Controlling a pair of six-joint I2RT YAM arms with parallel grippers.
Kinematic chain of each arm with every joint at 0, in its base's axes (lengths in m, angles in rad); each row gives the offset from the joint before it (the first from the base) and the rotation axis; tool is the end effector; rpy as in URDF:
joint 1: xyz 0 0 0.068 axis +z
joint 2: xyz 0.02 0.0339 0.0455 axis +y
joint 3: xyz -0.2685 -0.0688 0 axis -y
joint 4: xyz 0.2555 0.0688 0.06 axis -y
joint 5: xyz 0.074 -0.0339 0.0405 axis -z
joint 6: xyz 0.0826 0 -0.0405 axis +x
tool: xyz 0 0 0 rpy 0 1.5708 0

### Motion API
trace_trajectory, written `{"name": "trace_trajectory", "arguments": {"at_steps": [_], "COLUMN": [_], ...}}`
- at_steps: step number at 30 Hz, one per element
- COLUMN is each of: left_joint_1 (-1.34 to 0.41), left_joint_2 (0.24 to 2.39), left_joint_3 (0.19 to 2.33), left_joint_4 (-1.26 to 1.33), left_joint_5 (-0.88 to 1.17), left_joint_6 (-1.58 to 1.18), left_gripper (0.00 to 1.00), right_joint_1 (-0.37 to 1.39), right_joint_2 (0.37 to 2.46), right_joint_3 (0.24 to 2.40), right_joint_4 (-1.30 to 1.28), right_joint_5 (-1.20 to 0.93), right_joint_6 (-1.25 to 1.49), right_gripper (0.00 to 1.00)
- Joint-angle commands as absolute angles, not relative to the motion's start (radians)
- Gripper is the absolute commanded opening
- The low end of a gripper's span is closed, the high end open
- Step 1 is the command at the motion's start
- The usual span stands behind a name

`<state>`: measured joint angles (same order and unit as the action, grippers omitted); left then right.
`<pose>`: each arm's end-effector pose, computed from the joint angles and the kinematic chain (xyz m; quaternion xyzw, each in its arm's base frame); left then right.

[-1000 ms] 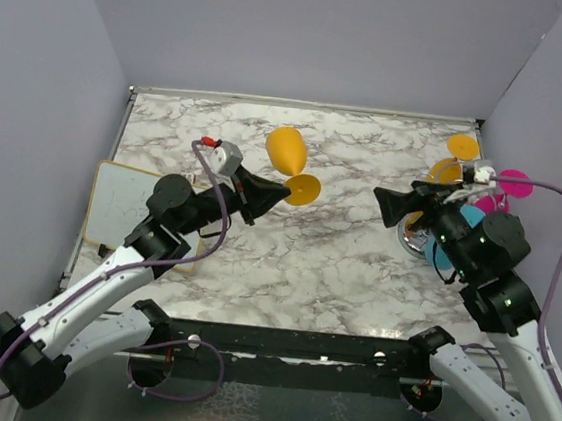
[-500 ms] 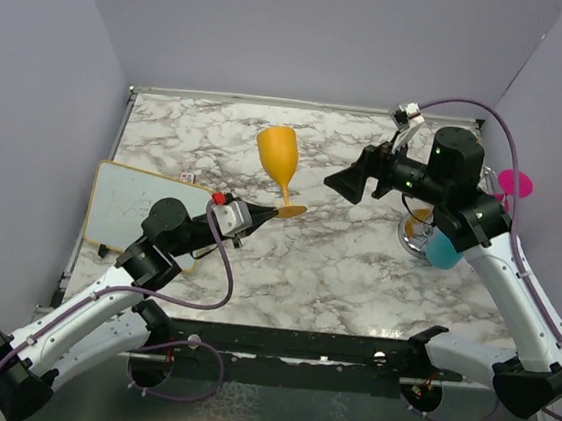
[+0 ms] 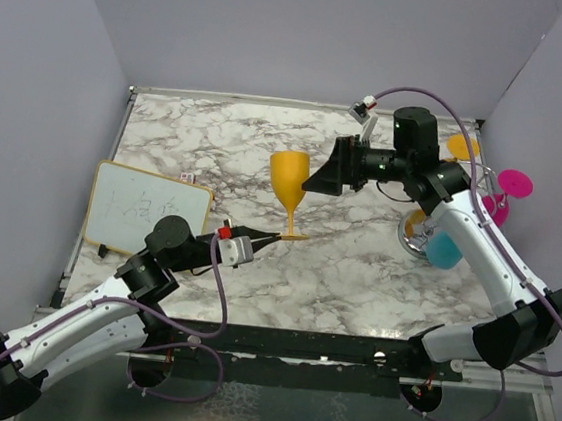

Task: Take the wine glass off the wine glass rack

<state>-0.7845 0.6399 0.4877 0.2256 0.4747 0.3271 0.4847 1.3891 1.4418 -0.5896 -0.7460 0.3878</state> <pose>0.1243 -0.1774 0.3052 0.4954 0.4711 -0.3173 0.6572 0.2740 0.2076 0.3821 -0.2191 0.7999 0.4816 0.2833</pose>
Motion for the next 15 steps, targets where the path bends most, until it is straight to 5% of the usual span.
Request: {"name": "trace_trajectory", "arguments": {"at_steps": [1, 15], "left_joint_1": [-0.807, -0.822], "left_joint_2": [0.631, 0.639], "left_joint_3": [0.48, 0.48], "left_joint_4": [0.243, 0.238], "left_joint_5": [0.511, 0.546], "left_joint_6": [0.356, 0.342], "left_gripper": [0.0, 0.0], "right_joint_1": [0.491, 0.5], "right_joint_2": [1.433, 1.561], "right_joint_3": [1.44, 1.389], "right_joint_4": [-0.522, -0.436], "right_joint_5": [-0.908, -1.065], "right_joint_6": [0.459, 0.543], "right_gripper": [1.0, 1.0]}}
